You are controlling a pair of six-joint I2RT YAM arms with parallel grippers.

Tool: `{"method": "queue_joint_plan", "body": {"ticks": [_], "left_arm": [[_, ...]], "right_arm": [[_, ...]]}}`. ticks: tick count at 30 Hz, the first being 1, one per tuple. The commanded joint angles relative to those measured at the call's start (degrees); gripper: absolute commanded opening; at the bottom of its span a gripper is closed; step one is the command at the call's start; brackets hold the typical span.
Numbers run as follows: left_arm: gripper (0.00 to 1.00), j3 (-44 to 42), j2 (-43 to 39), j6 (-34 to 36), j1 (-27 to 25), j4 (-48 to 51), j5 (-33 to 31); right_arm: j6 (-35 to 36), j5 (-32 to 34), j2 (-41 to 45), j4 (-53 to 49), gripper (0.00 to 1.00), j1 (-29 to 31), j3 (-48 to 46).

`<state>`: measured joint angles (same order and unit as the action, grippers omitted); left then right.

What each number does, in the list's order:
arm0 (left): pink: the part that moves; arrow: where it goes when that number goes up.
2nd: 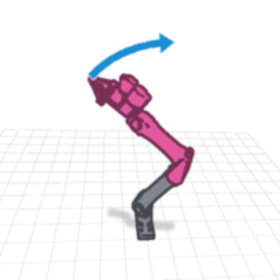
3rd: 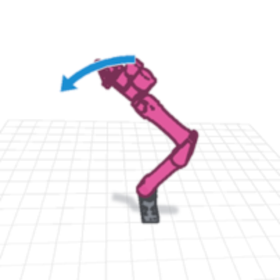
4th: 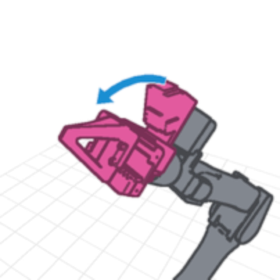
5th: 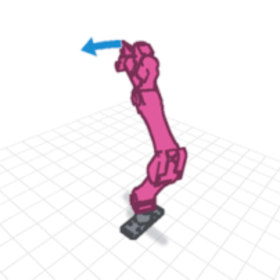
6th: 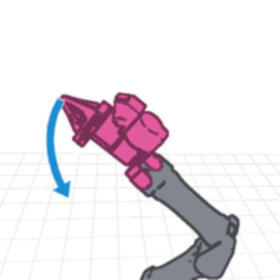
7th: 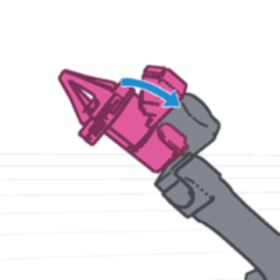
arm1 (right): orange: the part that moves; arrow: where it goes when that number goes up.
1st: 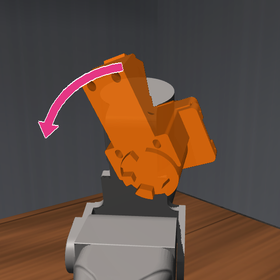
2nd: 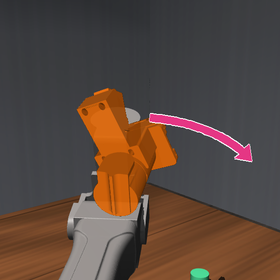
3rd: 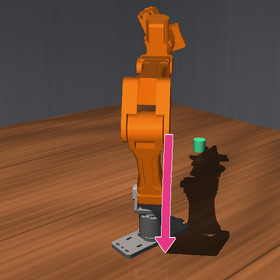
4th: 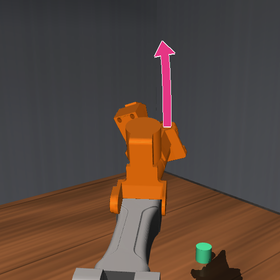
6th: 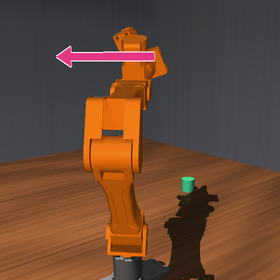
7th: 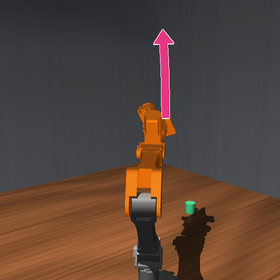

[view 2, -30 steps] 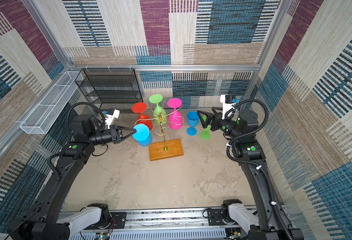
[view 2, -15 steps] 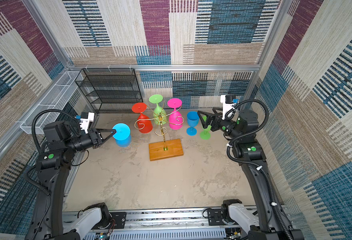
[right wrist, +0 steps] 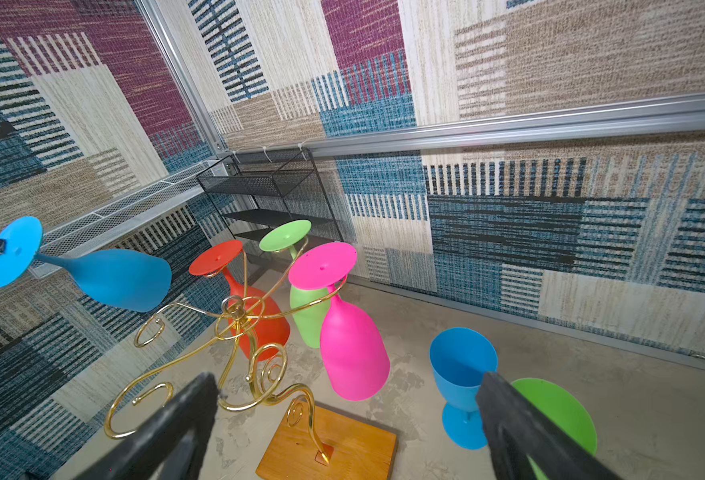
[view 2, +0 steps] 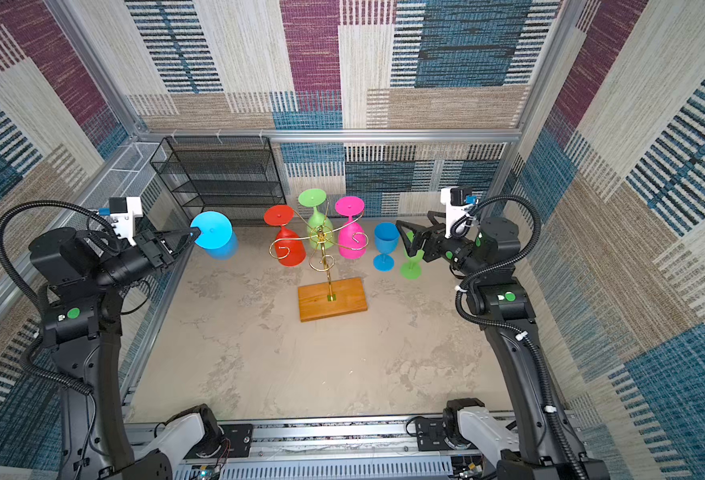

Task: Take the wine glass off the wine glass rack
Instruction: 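Lift the blue glass up away from the rack with the left gripper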

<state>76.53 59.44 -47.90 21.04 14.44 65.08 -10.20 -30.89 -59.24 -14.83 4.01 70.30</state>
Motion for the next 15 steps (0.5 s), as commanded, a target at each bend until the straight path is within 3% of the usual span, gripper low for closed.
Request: {"method": "queue_joint_plan", "body": {"ticks": [1, 4, 10, 15], "left_arm": [[0.00, -2.8, 0.2, -19.8, 0.1, -26.0, 2.3], [0.00, -3.1, 0.8, -27.6, -0.1, -34.8, 3.3], [0.00, 1.5, 1.8, -30.1, -2.5, -35.9, 4.3], [0.00, 3.4, 3.1, -31.4, -8.3, -37.2, 2.8]], "right_arm": [[1.6, 0.3, -0.5, 1.5, 0.99, 0.0, 0.8], [2.7, 0.8, -1.3, 2.1, 0.99, 0.0, 1.8], [2.5, -3.6, -2.7, 6.3, 0.99, 0.1, 1.9], [3.7, -6.7, -3.1, 9.5, 1.00, 1.1, 2.5]]}}
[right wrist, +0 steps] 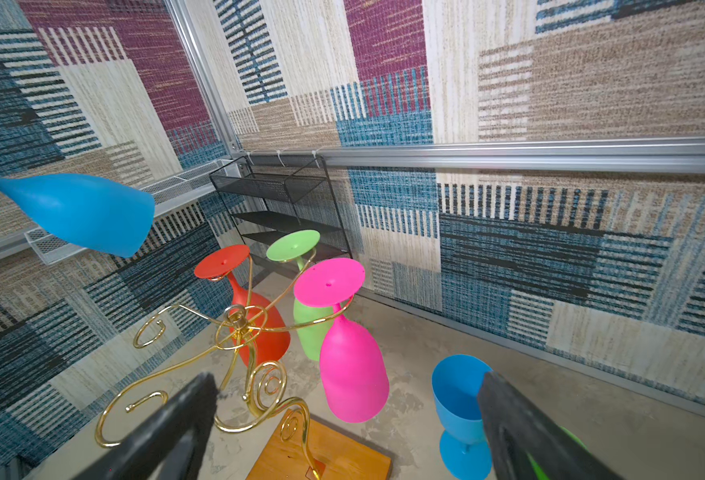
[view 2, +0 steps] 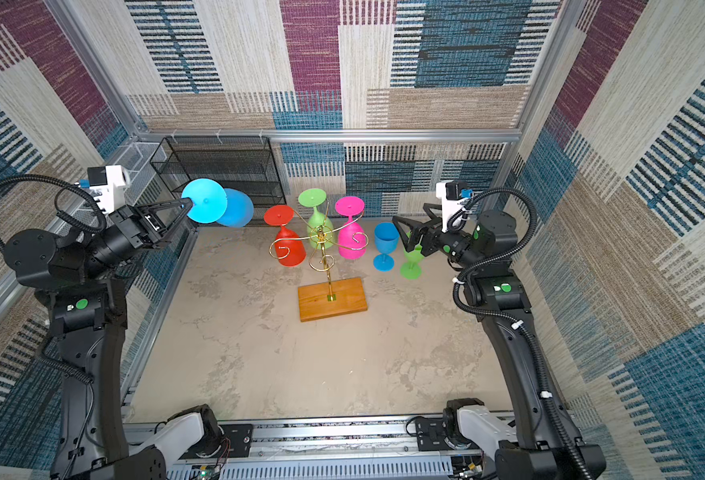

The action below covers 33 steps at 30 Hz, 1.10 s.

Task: Take the wine glass off the wine glass rack
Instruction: 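Lift the blue glass up away from the rack with the left gripper, then carry the blue glass toward the right gripper while the right gripper approaches it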

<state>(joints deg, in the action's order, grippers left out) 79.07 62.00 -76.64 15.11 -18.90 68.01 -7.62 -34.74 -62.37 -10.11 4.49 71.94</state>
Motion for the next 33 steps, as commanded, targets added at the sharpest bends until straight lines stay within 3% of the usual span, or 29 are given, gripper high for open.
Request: {"method": "queue_joint_plan", "body": {"ticks": [1, 7, 17, 27, 33], "left_arm": [[0.00, 0.8, 0.7, -2.5, -4.3, -3.9, -0.8], [0.00, 2.4, 3.6, -1.5, -14.5, -3.9, -2.1], [0.00, 6.9, 11.1, -1.4, -24.8, -4.5, -2.4], [0.00, 7.4, 18.2, -13.9, -29.1, -20.6, -0.2], [0.00, 8.2, 19.5, -15.6, -30.0, -22.2, 0.2]], "right_arm": [[1.8, -3.1, 0.0, 5.0, 1.00, 1.2, 1.2], [8.3, -0.4, 0.5, 5.3, 0.99, 8.7, 3.3], [18.0, -0.7, -1.0, 8.4, 0.99, 19.4, 4.6], [27.2, 1.1, -7.6, 2.9, 0.99, 24.3, 11.0], [29.2, 3.1, -10.9, 0.8, 0.99, 25.7, 12.9]]}}
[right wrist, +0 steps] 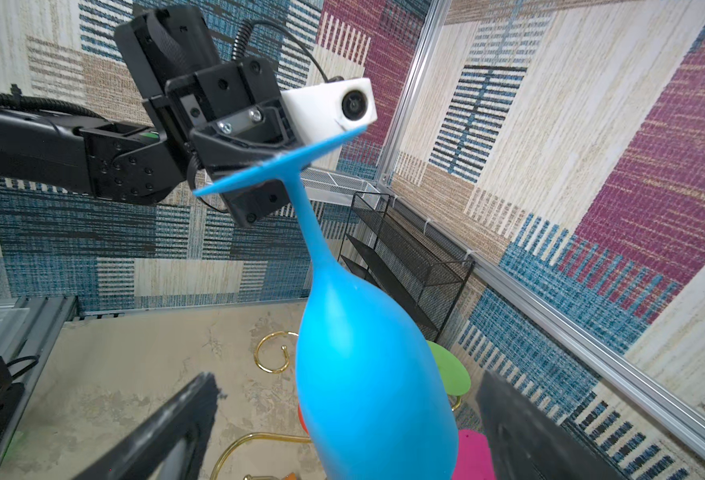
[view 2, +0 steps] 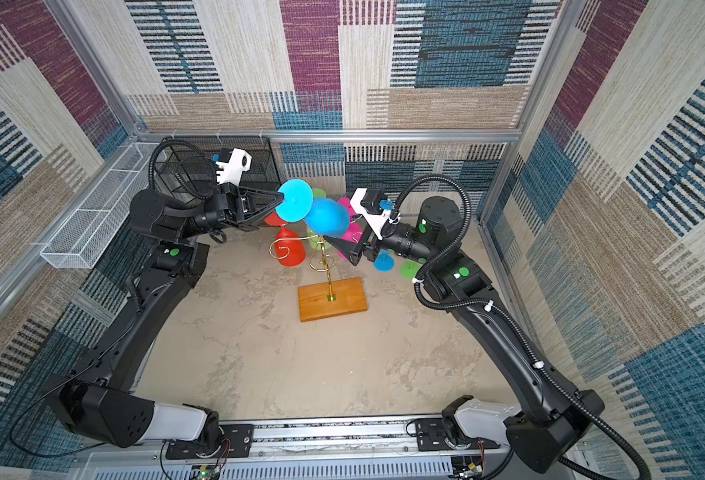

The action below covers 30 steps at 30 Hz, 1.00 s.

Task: Take the wine glass off the wine glass rack
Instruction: 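Carry the blue glass toward the right gripper while the right gripper approaches it, then close the right gripper around the blue glass's stem while the left gripper holds the foot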

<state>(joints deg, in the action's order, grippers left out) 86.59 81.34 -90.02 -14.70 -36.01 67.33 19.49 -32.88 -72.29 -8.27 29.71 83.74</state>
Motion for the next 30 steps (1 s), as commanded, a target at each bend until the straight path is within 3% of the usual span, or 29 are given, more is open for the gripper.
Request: {"method": "queue_joint_plan", "body": {"ticks": [1, 16, 30], "left_arm": [[0.00, 0.8, 0.1, -2.2, -0.4, -5.0, 0.8], [0.00, 0.3, -0.3, -1.5, -1.9, -4.1, 0.7], [0.00, 0.2, -0.2, -1.6, -1.9, -4.6, 0.6]], "right_arm": [[2.1, 1.8, -1.5, -1.0, 0.99, 0.7, 1.3], [1.5, 6.4, -8.0, 0.2, 1.00, 3.8, 4.8], [0.4, 7.9, -6.1, 0.2, 0.86, 4.0, 3.3]]}}
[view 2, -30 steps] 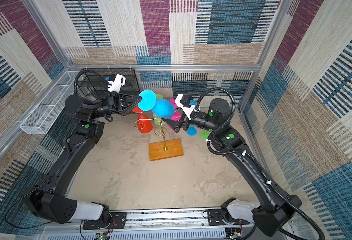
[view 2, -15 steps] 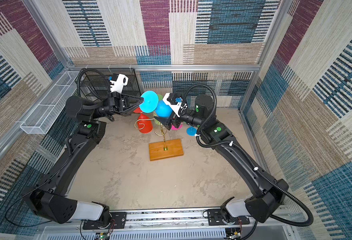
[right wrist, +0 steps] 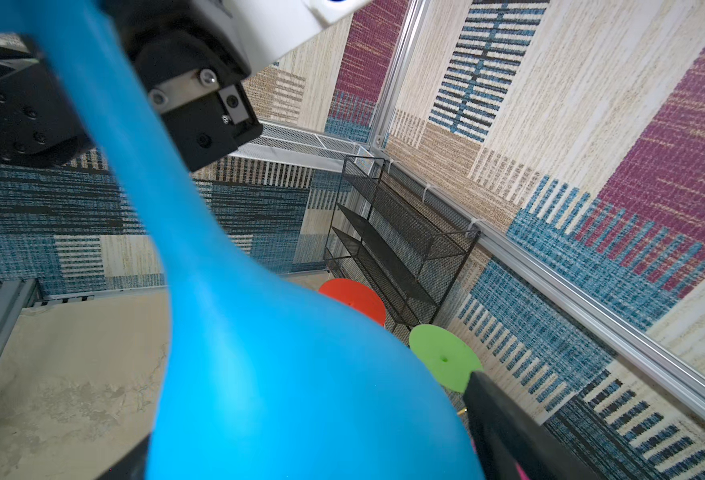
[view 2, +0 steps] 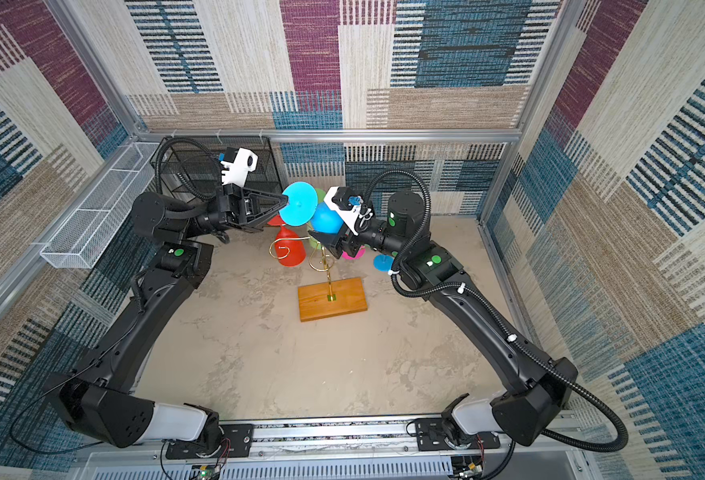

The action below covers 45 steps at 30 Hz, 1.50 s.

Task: Take the wine glass off the wine glass rack
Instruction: 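Close the right gripper around the blue glass's stem while the left gripper holds the foot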

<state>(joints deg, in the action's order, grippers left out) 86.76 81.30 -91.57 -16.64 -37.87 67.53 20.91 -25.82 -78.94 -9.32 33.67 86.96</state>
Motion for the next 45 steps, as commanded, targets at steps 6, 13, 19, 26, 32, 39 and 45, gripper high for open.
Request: {"method": "queue_joint_plan", "body": {"ticks": [6, 13, 19, 26, 32, 39, 45], "left_arm": [[0.01, -0.3, -0.4, 0.1, 0.1, -3.4, 0.2], [0.20, -0.6, -0.1, 2.1, 0.0, -3.6, -0.5], [0.22, -0.3, 0.9, 3.1, 0.2, -5.4, -1.5], [0.30, -0.5, 1.0, 21.6, 0.3, 4.6, -6.0], [0.33, -4.7, 1.0, 32.8, 0.1, 0.5, -13.4], [0.35, -12.9, -2.2, 54.5, 0.0, -8.9, -20.5], [0.33, -14.7, -3.3, 78.6, -0.4, -6.8, -18.0]], "right_arm": [[-1.8, 0.0, 0.9, 1.2, 0.80, 0.1, 0.1], [-2.8, -0.8, 2.3, 0.1, 0.68, 0.1, 0.0], [-7.2, 1.3, 3.2, -3.4, 0.61, 0.1, 1.7], [-15.1, 4.4, 4.0, -14.3, 0.55, 0.1, 6.3], [-21.0, 5.2, 4.5, -23.0, 0.51, 0.1, 8.9], [-24.0, 3.4, 4.5, -29.3, 0.48, 0.1, 11.4], [-25.5, 0.9, 3.3, -31.7, 0.46, 0.1, 11.6]]}}
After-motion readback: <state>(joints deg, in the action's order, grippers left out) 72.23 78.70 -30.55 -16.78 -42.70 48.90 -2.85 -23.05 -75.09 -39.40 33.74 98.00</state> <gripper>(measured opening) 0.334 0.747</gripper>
